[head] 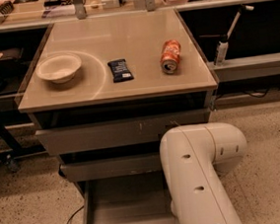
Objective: Open bottom drawer
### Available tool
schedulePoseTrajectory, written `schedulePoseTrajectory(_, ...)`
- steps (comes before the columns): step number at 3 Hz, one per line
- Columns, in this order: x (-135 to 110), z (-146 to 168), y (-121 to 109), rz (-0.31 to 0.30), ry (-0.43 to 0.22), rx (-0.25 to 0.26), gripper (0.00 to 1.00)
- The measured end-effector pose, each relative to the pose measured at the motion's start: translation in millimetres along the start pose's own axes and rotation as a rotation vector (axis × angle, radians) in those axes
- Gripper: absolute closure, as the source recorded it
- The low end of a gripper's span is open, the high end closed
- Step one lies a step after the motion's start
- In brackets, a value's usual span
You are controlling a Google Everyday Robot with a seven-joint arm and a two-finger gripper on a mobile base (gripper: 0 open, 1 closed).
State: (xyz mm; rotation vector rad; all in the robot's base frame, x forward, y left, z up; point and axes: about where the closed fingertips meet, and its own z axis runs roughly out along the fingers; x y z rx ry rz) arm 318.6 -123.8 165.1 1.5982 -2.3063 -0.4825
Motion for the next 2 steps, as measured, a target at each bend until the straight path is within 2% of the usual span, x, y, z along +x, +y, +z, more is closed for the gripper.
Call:
schedulePoseTrajectory(1, 30.6, 3.9, 23.4, 0.047, -0.008, -0.025, 0.00)
schedulePoseTrajectory(2, 30.6, 3.9, 23.4, 0.047, -0.008, -0.025, 0.00)
